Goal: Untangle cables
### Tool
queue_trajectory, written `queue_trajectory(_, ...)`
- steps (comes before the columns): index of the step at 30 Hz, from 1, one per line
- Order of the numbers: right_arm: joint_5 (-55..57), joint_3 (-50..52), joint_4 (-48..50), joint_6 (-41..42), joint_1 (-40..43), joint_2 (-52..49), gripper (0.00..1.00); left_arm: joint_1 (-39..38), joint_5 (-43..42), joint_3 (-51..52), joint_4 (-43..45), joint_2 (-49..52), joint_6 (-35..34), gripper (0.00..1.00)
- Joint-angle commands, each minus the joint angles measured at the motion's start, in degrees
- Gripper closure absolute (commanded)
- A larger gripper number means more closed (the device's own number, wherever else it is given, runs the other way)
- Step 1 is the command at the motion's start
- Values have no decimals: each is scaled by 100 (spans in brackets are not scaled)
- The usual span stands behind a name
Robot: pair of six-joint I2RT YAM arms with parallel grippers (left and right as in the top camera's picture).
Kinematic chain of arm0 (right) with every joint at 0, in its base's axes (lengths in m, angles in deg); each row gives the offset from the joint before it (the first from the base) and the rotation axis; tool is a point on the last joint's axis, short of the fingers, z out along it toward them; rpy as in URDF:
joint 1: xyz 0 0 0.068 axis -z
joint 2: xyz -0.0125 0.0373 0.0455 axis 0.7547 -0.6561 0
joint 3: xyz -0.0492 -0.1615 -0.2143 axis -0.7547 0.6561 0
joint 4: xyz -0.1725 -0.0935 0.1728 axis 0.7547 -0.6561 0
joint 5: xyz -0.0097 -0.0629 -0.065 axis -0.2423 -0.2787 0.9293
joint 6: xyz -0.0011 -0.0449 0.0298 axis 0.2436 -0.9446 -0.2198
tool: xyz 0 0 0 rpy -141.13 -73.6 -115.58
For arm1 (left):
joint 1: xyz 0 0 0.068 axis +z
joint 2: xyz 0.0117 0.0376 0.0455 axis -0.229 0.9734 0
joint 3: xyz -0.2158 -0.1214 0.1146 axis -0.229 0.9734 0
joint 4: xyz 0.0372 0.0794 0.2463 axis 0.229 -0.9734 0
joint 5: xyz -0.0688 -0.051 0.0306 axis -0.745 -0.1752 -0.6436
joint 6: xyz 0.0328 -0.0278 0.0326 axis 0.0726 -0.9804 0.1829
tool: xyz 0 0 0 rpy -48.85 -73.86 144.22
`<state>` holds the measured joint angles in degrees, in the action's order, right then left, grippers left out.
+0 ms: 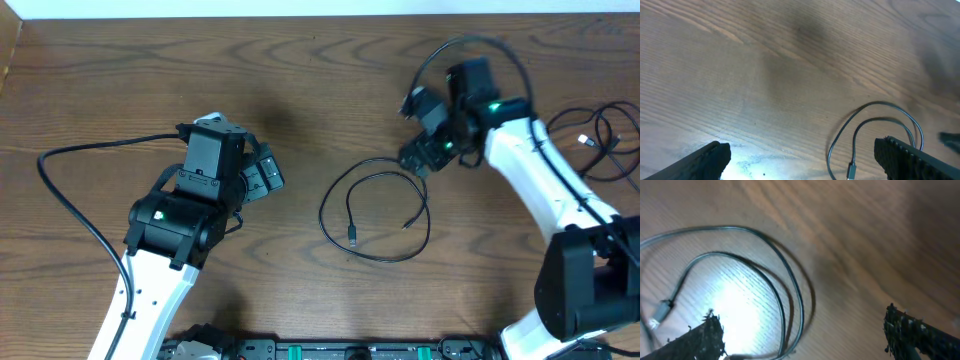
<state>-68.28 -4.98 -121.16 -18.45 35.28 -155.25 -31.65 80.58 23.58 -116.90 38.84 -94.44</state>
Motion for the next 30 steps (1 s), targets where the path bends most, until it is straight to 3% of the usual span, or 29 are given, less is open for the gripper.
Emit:
queue_trajectory(1, 247, 350, 238, -227, -168, 50, 1, 24, 13, -68, -13, -15, -26, 2)
queue_trajectory(17, 289, 1781, 1727, -225, -363, 50, 20, 24, 13, -68, -13, -15, -26, 2)
queue_trajectory(30, 262, 1928, 1917, -223, -365, 50, 51, 24, 13, -68, -13, -15, -26, 2)
